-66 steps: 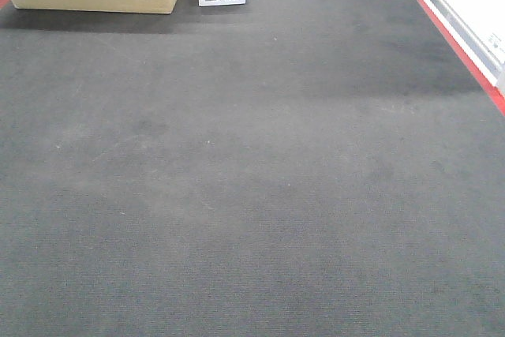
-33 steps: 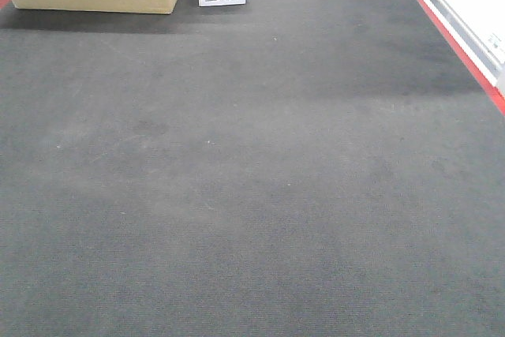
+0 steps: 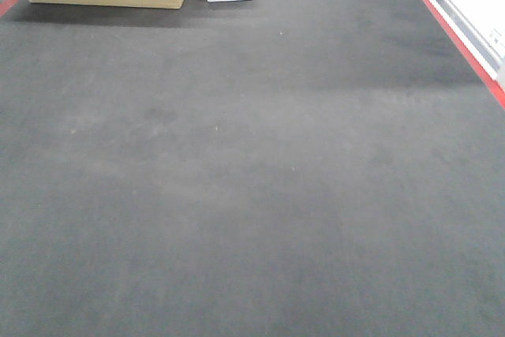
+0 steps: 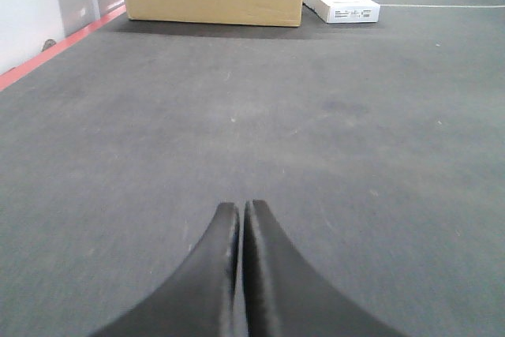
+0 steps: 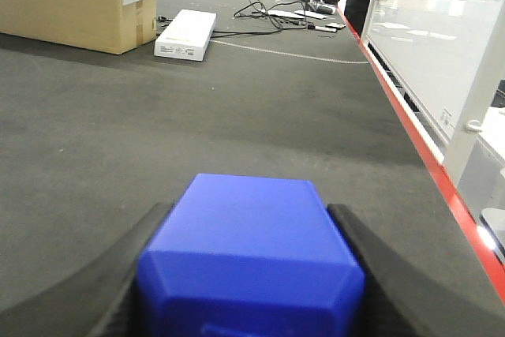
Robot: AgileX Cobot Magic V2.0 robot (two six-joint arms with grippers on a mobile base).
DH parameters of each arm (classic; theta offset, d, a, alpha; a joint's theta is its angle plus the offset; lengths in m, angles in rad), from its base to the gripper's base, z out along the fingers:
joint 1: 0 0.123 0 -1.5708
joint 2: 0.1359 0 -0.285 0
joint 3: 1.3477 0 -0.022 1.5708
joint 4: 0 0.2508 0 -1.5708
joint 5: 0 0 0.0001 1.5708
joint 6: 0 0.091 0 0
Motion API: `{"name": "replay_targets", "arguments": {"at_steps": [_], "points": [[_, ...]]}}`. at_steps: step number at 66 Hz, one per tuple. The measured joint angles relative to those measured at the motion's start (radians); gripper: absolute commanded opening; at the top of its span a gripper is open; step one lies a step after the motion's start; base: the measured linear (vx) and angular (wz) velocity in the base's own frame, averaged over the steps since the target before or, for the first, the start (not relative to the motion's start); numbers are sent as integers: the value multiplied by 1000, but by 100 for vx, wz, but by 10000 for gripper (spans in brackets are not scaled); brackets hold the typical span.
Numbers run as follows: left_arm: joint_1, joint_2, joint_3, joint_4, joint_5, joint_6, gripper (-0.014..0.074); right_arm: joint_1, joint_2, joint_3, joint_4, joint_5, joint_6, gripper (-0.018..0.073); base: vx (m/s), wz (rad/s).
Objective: Pour parts from conveyor to right shelf
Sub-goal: 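Drive away from the conveyor holding the block in the right gripper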
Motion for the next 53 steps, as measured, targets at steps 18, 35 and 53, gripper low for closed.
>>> {"name": "replay_targets", "arguments": {"at_steps": [18,35,53], "points": [[0,0,0,0,0,0,-6,0,0,0,0,3,0,-5,-27,-14],[0,0,0,0,0,0,-6,0,0,0,0,3,0,-5,-36,-45],[0,0,0,0,0,0,-6,0,0,0,0,3,0,-5,-42,-50]]}}
